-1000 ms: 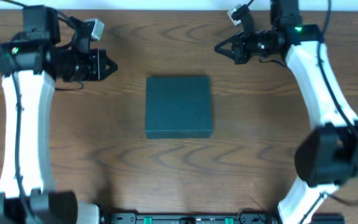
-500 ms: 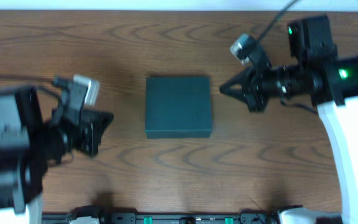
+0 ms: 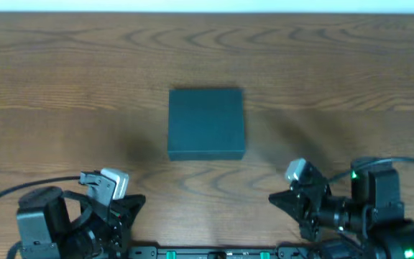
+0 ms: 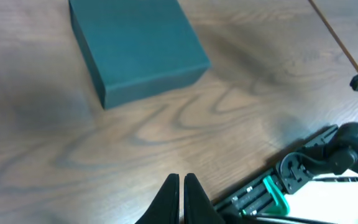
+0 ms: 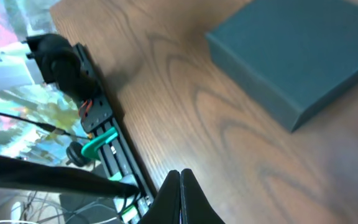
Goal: Pack container
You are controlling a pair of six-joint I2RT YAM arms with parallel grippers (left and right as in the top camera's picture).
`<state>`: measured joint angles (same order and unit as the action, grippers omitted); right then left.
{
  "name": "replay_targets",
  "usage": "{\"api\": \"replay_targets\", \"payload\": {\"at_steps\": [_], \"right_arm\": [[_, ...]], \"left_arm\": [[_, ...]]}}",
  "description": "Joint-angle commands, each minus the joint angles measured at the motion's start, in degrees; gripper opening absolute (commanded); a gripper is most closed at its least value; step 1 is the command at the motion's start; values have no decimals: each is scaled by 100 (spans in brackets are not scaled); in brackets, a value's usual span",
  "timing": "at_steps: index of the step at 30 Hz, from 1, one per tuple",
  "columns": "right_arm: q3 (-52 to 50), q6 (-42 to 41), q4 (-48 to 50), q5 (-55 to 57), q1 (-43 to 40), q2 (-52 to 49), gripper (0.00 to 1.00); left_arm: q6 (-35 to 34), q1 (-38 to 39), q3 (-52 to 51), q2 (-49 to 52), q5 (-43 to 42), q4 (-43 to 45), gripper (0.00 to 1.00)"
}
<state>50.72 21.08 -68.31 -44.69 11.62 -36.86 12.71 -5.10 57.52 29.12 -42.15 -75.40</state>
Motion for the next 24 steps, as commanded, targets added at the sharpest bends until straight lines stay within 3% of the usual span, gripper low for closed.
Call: {"api": "replay_targets", "payload": {"at_steps": [1,2,4,12,24], "right_arm": [[-258,-184,101,-9,35,136,43],[-299,-181,125,-9,35,133,99],[-435,-181,136,-11,35,129,99],[-890,-605,925,127,35,127,99],[-890,-605,896,898,35,127,99]], "left_arm": [[-120,-13,-273,-140,-131,79,6],[-120,-13,-310,-138,-129,118,22],[-160,-13,-352,-138,-85,236,95],[-157,-13,-352,-138,-74,273,95],[-157,-13,-352,-138,-74,273,95]]}}
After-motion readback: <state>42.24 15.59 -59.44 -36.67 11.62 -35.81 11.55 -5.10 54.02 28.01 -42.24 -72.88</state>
